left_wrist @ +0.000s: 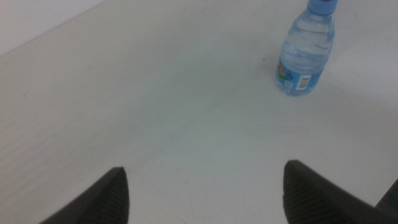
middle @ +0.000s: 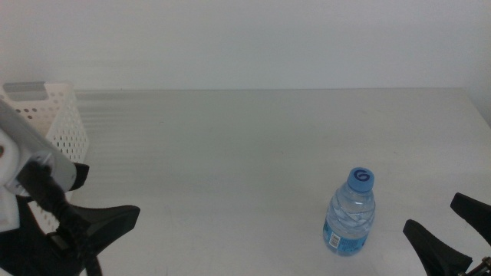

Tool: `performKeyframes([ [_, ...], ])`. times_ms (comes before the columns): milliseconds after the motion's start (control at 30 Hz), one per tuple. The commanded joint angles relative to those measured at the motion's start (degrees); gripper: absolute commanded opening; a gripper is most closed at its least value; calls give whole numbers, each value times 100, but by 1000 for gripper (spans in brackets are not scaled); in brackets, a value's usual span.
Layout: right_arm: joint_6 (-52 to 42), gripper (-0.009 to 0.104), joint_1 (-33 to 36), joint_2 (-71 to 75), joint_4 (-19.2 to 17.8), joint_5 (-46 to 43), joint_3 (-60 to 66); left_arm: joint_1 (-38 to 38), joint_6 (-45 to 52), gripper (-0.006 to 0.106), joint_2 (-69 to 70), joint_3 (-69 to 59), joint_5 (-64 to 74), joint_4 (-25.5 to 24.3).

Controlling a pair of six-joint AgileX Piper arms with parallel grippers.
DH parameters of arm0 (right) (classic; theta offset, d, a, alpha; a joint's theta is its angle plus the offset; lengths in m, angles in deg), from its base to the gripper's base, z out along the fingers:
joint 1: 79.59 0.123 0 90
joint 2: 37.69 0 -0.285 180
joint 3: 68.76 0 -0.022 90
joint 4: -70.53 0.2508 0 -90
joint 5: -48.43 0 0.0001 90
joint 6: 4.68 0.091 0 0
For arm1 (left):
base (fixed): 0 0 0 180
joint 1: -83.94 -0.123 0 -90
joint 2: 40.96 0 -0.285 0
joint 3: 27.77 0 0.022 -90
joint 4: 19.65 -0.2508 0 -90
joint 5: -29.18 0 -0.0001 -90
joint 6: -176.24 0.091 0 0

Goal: Use arms to grab the bottles and put them into the dustbin to the left of the table.

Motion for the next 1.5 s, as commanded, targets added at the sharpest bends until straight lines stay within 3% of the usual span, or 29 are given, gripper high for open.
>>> performKeyframes([
  [0, -217, 74, 11, -48, -82, -527, -12, 25, -71, 76, 13, 146, -377, 62],
  [233, -420, 74, 11, -860, -134, -990, -12, 25, -71, 76, 13, 146, -377, 62],
  [700, -1509, 74, 11, -3808, -546, -3673, -196, 25, -71, 76, 13, 146, -377, 62],
  [1333, -1647, 73, 11, -5359, -582, -3726, -1566, 25, -76, 76, 13, 146, -377, 62],
  [1400, -1647, 68, 11, -5482, -603, -3660, -1640, 25, -76, 76, 13, 146, -377, 62],
  [1467, -1647, 55, 11, -5528, -618, -3622, -1671, 25, -76, 76, 13, 146, -377, 62],
])
